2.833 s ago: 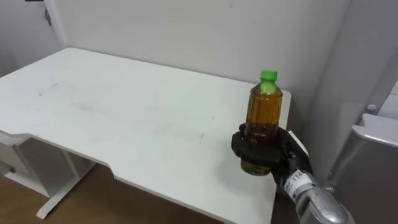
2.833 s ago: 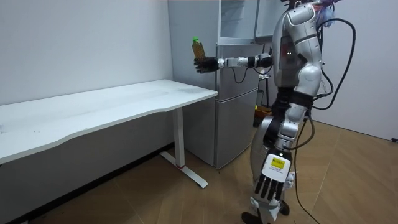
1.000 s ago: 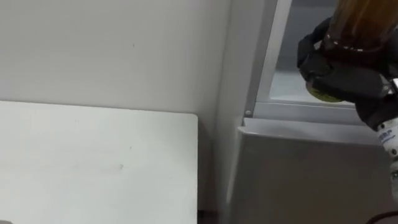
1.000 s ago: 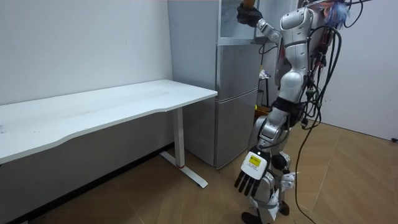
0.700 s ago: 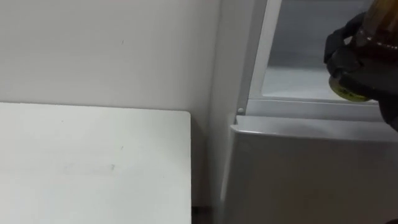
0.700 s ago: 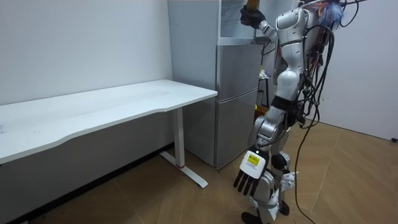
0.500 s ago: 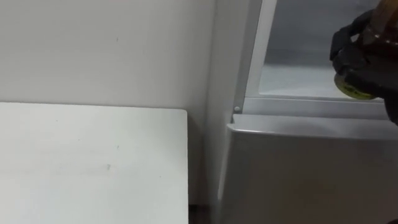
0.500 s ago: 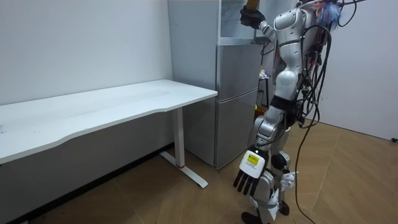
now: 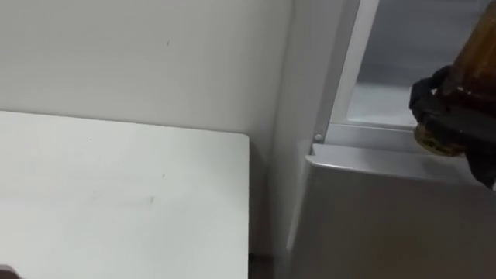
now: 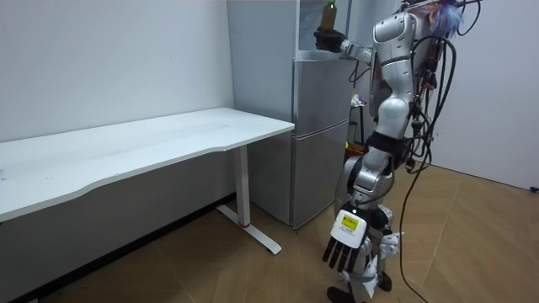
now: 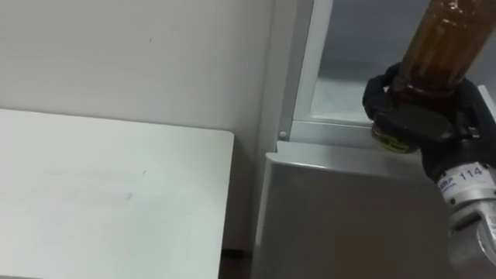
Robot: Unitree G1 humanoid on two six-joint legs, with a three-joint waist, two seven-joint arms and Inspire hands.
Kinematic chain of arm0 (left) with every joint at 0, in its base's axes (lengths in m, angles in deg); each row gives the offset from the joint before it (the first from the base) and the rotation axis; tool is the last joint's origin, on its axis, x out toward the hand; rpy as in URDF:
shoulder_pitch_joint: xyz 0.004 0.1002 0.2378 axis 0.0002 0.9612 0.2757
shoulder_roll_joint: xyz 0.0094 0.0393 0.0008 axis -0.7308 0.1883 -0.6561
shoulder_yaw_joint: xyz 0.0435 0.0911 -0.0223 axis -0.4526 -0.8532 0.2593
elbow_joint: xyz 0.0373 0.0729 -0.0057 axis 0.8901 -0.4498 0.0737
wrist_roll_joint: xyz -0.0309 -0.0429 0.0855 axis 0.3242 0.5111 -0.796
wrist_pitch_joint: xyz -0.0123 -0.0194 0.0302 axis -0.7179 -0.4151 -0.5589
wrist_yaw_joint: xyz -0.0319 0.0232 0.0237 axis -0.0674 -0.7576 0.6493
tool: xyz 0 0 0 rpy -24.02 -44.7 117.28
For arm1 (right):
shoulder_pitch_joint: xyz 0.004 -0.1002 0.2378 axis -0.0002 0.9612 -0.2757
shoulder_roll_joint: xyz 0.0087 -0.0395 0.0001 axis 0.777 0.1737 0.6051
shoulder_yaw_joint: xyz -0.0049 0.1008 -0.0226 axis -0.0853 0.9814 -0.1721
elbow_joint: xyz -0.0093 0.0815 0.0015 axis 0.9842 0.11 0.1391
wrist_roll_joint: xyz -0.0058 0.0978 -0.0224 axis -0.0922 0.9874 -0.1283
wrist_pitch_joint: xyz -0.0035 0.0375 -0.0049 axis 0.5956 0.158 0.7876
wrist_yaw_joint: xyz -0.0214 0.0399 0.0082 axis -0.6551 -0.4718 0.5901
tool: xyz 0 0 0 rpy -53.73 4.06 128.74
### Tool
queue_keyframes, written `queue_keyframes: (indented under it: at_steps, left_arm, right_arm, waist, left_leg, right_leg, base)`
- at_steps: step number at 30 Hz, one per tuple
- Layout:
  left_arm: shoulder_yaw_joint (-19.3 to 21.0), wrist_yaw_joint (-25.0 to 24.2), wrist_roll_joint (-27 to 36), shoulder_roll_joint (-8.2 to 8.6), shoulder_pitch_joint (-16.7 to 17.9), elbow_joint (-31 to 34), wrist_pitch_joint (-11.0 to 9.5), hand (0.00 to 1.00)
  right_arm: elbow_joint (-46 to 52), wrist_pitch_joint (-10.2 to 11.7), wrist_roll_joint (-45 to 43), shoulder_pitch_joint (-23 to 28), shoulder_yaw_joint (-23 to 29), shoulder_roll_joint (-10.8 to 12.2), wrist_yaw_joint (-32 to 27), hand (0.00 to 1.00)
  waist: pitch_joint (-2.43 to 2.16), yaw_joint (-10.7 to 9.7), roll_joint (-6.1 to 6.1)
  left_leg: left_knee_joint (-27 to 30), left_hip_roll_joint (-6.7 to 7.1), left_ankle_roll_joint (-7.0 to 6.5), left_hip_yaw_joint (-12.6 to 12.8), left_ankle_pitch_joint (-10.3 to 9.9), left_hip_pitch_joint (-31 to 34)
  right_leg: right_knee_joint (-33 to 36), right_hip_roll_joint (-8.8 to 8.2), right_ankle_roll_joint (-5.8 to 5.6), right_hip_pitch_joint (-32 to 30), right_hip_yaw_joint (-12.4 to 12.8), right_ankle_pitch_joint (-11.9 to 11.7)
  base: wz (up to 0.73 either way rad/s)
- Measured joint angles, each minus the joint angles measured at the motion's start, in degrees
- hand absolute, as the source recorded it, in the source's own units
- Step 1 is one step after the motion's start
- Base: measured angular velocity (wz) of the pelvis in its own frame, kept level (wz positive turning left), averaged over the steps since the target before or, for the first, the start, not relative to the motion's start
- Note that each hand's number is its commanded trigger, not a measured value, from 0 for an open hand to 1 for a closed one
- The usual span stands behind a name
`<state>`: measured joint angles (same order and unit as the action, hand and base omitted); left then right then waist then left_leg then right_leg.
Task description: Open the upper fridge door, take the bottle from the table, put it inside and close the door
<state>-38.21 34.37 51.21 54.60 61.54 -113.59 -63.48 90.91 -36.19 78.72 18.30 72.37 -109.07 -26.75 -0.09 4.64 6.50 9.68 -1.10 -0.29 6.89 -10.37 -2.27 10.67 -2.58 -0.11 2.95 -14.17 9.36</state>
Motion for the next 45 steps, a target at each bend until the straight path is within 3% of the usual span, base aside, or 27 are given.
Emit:
queue_keyframes:
  at_steps: [5, 10, 14, 23, 33, 39, 45]
  left_arm:
    - [0.1, -0.1, -0.5, 0.01, 0.5, -0.2, 0.2, 0.00]
    - [1.1, -0.2, -2.9, 0.23, 1.8, -0.4, 0.5, 0.00]
    - [1.6, -0.5, -4.0, 0.23, 1.9, -0.4, 0.9, 0.00]
    - [1.2, -0.5, -4.1, 0.14, 2.4, 0.2, 1.6, 0.00]
    - [1.3, -0.5, -4.1, 0.05, 2.5, 1.5, 1.8, 0.00]
    - [1.3, -0.8, -4.4, -0.12, 2.5, 1.8, 2.2, 0.00]
    - [1.3, -1.4, -4.7, -0.14, 2.6, 2.0, 3.5, 0.00]
  right_arm:
    - [-4.3, 0.0, 1.6, -1.6, -0.6, -1.0, -2.4, 1.00]
    - [-12.0, -0.2, 1.3, -7.5, -2.6, -2.9, -4.6, 1.00]
    - [-12.9, -0.2, 1.3, -8.1, -2.6, -4.2, -5.7, 1.00]
    - [-12.9, -0.2, 1.5, -10.2, -6.2, -4.3, -11.4, 1.00]
    - [-13.0, -0.2, 2.4, -14.6, -6.5, -4.4, -15.4, 1.00]
    - [-19.6, -0.2, 2.4, -19.6, -7.5, -4.5, -16.8, 1.00]
    - [-26.1, -0.2, 3.8, -21.0, -10.3, -6.3, -16.9, 1.00]
  waist:
    - [-0.09, 0.7, 0.28]
    - [-0.11, 0.9, 0.84]
    - [-0.26, 2.0, 1.11]
    - [-0.07, 2.2, 0.78]
    - [-0.07, 2.4, 0.65]
    - [-0.21, 3.0, 0.38]
    - [-0.38, 4.0, 0.27]
  left_leg:
    - [0.0, -0.07, 0.01, -0.1, 0.0, 0.0]
    - [0.0, -0.08, 0.03, -0.1, 0.0, 0.2]
    - [0.0, -0.06, 0.03, -0.3, 0.0, 0.1]
    - [0.3, 0.05, 0.09, -2.0, 0.1, 0.3]
    - [0.6, 0.07, 0.11, -2.3, 0.1, 0.6]
    - [0.6, 0.09, 0.11, -2.9, 0.1, 0.9]
    - [1.3, 0.33, 0.12, -4.5, 0.1, 1.7]
  right_leg:
    - [0.0, 0.11, 0.00, 0.1, -0.1, 0.0]
    - [0.0, 0.14, 0.00, 0.1, -0.1, 0.0]
    - [0.0, 0.15, 0.00, 0.2, -0.2, 0.0]
    - [-0.1, 0.04, -0.03, 1.0, -1.8, 0.0]
    - [-0.2, 0.05, -0.03, 0.8, -2.3, 0.0]
    - [-0.2, 0.05, -0.03, 0.7, -2.9, 0.0]
    - [-0.2, -0.08, -0.03, 0.8, -4.0, 0.0]
  base:
    - [0.00]
    - [0.00]
    - [0.02]
    - [0.09]
    - [0.01]
    - [0.03]
    - [0.12]
